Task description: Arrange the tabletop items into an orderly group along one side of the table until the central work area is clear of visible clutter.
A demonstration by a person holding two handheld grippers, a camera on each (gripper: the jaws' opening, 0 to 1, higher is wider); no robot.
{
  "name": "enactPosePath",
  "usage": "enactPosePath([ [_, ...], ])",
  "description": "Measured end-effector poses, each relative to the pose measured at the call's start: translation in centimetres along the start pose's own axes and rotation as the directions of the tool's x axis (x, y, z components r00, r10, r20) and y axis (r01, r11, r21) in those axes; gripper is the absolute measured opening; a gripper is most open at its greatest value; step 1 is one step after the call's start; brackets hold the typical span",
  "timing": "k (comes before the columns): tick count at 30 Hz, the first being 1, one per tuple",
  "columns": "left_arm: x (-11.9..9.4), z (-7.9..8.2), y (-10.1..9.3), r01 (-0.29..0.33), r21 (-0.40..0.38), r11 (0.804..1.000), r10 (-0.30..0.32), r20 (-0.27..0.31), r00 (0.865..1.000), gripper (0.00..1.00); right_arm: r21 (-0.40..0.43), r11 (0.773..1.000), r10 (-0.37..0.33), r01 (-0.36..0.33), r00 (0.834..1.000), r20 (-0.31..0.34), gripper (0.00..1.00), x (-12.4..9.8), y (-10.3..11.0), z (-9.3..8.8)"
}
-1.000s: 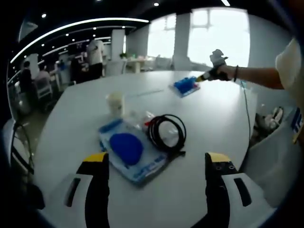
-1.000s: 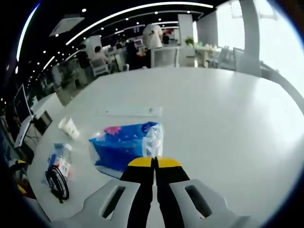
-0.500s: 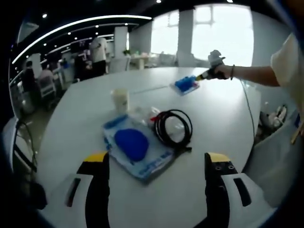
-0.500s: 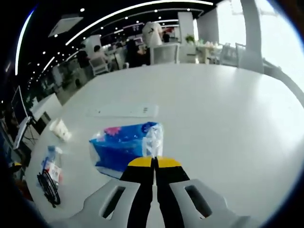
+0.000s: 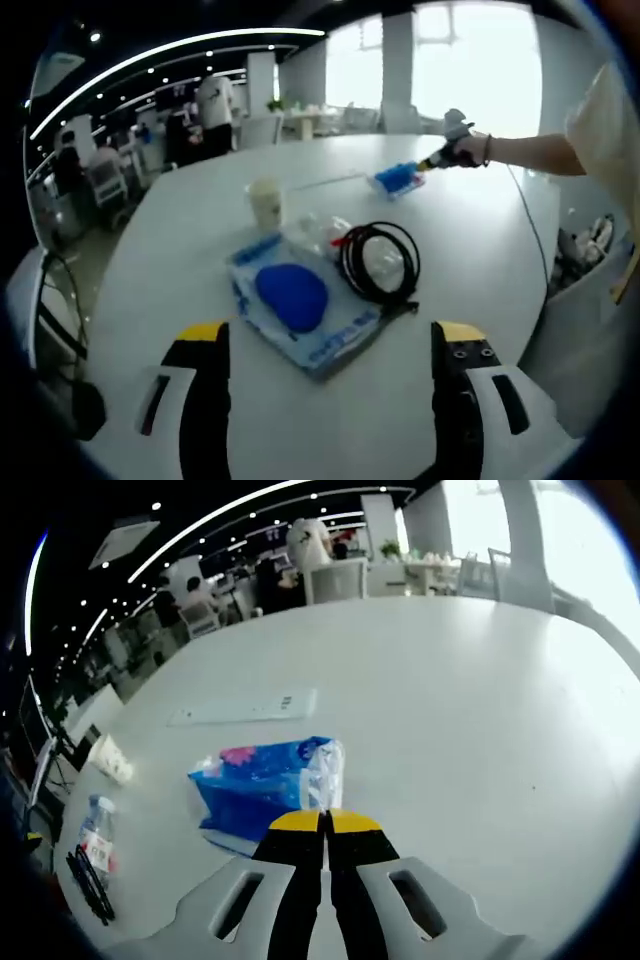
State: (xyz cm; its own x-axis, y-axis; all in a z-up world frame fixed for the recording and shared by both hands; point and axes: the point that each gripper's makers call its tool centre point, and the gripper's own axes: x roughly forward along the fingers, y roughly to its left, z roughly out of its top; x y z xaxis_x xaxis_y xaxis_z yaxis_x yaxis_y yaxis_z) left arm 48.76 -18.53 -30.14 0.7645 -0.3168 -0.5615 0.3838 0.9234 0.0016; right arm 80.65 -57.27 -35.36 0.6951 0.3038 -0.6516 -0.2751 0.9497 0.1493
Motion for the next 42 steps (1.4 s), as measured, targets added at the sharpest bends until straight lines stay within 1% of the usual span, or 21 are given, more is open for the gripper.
enactPosePath([
  [2, 0.0, -0.1, 0.1, -0.003, 0.002, 1.000, 0.003, -0.005, 1.000, 0.80, 0.027, 1.000, 0.010, -0.010, 1.000, -0.001, 0.01, 0.3, 0.1, -0.1],
  [3, 0.0, -0.1, 0.1, -0.004, 0.004, 1.000, 0.004, -0.006, 1.000, 0.80, 0.061, 0.998, 0.021, -0.021, 1.000, 0.008, 0.01, 0.4, 0.4, -0.2],
  [5, 0.0, -0.2, 0.1, -0.007, 0.004, 1.000, 0.007, -0.012, 1.000, 0.80, 0.106, 0.994, 0.018, -0.019, 1.000, 0.011, 0.01, 0.2, 0.8, -0.6],
  [6, 0.0, -0.3, 0.2, -0.008, 0.003, 1.000, 0.008, -0.015, 1.000, 0.79, 0.103, 0.994, 0.020, -0.021, 1.000, 0.011, 0.01, 0.2, 0.8, -0.8],
  [8, 0.0, -0.4, 0.2, -0.010, -0.005, 1.000, 0.010, -0.017, 1.000, 0.79, 0.108, 0.994, 0.017, -0.017, 1.000, 0.008, 0.01, 0.9, 0.1, -0.7],
  [9, 0.0, -0.3, 0.2, -0.007, -0.008, 1.000, 0.007, -0.014, 1.000, 0.79, 0.077, 0.997, 0.014, -0.015, 1.000, 0.010, 0.01, 1.6, -0.6, -0.5],
  [11, 0.0, -0.2, 0.1, -0.007, -0.008, 1.000, 0.007, -0.012, 1.000, 0.79, 0.037, 0.999, 0.007, -0.008, 1.000, 0.017, 0.01, 1.9, -1.2, -0.2],
  [14, 0.1, -0.4, 0.1, -0.009, -0.004, 1.000, 0.009, -0.021, 1.000, 0.79, 0.052, 0.998, 0.023, -0.024, 1.000, 0.015, 0.01, 2.9, -2.1, -0.1],
  [18, 0.2, -0.4, -0.1, -0.007, -0.011, 1.000, 0.006, -0.025, 1.000, 0.78, 0.052, 0.998, 0.028, -0.027, 1.000, -0.008, 0.02, 3.6, -2.8, -0.8],
  [19, 0.2, -0.5, -0.1, -0.003, -0.009, 1.000, 0.003, -0.027, 1.000, 0.78, 0.023, 0.999, 0.029, -0.029, 0.999, -0.019, 0.02, 3.8, -3.0, -1.0],
  [22, 0.3, -0.5, -0.3, -0.001, -0.005, 1.000, 0.001, -0.028, 1.000, 0.78, -0.022, 0.999, 0.023, -0.023, 1.000, -0.006, 0.02, 3.9, -3.2, -0.6],
  [25, 0.3, -0.5, -0.3, -0.001, -0.006, 1.000, 0.000, -0.032, 0.999, 0.78, -0.123, 0.992, 0.003, -0.002, 1.000, 0.002, 0.03, 4.4, -3.8, 0.0],
  [26, 0.3, -0.6, -0.3, -0.001, -0.007, 1.000, 0.001, -0.034, 0.999, 0.78, -0.151, 0.988, -0.001, 0.001, 1.000, -0.002, 0.03, 4.6, -3.9, 0.0],
  [28, 0.4, -0.6, -0.3, -0.003, -0.007, 1.000, 0.002, -0.037, 0.999, 0.78, -0.170, 0.985, -0.001, 0.001, 1.000, 0.000, 0.04, 4.9, -4.0, 0.1],
  [29, 0.4, -0.7, -0.2, -0.003, -0.008, 1.000, 0.003, -0.037, 0.999, 0.78, -0.172, 0.985, 0.001, 0.000, 1.000, 0.006, 0.04, 4.8, -3.7, 0.1],
  [30, 0.4, -0.7, -0.2, -0.003, -0.009, 1.000, 0.003, -0.037, 0.999, 0.78, -0.172, 0.985, 0.000, 0.002, 1.000, 0.011, 0.05, 4.3, -3.0, -0.1],
  [32, 0.4, -0.7, -0.2, -0.002, -0.012, 1.000, 0.001, -0.038, 0.999, 0.78, -0.170, 0.985, -0.009, 0.012, 1.000, 0.016, 0.06, 4.4, -3.1, -0.1],
  [34, 0.4, -0.7, -0.2, -0.002, -0.011, 1.000, 0.002, -0.036, 0.999, 0.78, -0.163, 0.986, -0.018, 0.020, 1.000, 0.015, 0.09, 4.9, -3.7, 0.3],
  [38, 0.3, -0.8, 0.0, -0.007, -0.015, 1.000, 0.006, -0.037, 0.999, 0.78, -0.144, 0.988, -0.055, 0.056, 0.998, 0.012, 0.21, 3.7, -3.0, -0.3],
  [40, 0.3, -0.7, 0.0, -0.006, -0.017, 1.000, 0.005, -0.035, 0.999, 0.78, -0.095, 0.994, -0.060, 0.062, 0.998, 0.023, 0.30, 3.2, -2.6, -0.3],
  [42, 0.2, -0.6, 0.0, -0.002, -0.022, 1.000, 0.001, -0.030, 1.000, 0.78, -0.040, 0.997, -0.059, 0.060, 0.997, 0.043, 0.37, 2.2, -1.7, -0.3],
])
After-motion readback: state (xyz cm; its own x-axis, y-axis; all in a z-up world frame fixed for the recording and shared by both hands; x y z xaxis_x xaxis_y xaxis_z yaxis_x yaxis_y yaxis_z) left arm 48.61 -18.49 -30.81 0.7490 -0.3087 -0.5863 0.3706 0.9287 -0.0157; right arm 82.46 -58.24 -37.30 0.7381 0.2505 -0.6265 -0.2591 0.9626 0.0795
